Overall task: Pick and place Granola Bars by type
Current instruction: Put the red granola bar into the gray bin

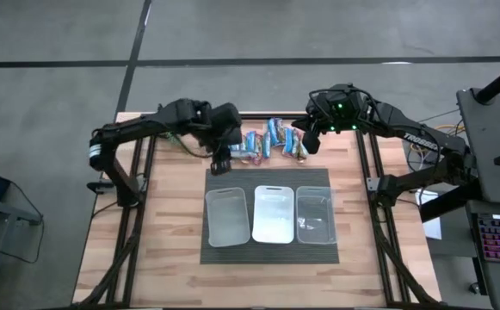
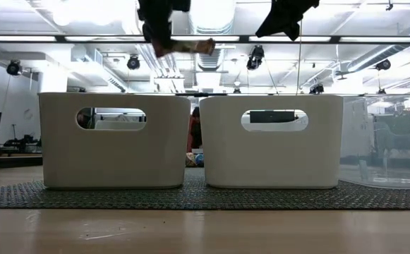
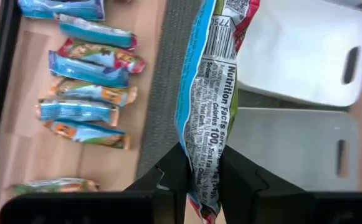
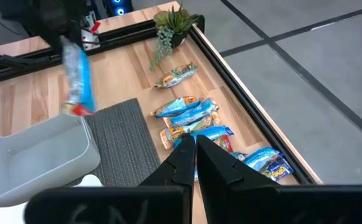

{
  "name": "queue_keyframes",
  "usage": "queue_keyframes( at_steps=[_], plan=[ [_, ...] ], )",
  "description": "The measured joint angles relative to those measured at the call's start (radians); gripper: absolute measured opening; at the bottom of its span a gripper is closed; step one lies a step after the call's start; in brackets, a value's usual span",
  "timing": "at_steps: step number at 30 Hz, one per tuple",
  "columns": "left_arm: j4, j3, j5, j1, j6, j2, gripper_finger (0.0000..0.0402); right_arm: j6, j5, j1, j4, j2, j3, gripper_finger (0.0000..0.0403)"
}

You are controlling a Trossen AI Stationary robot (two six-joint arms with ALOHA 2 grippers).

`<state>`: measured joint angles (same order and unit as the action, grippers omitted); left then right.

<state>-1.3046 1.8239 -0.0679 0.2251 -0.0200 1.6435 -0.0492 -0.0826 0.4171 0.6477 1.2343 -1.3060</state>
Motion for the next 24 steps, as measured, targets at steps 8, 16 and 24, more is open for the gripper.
queue_keyframes(
  at_steps=[8,16,24],
  plan=[
    [-0.011,-0.013,0.004,-0.09,0.087,-0.054,0.0055,-0.015,-0.002,0.0,0.0,-0.004,0.0,0.0008],
    [-0.006,-0.01,0.03,-0.108,0.097,-0.095,0.0054,-0.03,-0.006,0.0,0.0,-0.004,0.0,0.0008],
    [0.033,-0.009,0.028,-0.113,0.137,-0.196,0.0034,-0.029,-0.008,0.0,0.002,-0.004,0.0,0.0008]
  ],
)
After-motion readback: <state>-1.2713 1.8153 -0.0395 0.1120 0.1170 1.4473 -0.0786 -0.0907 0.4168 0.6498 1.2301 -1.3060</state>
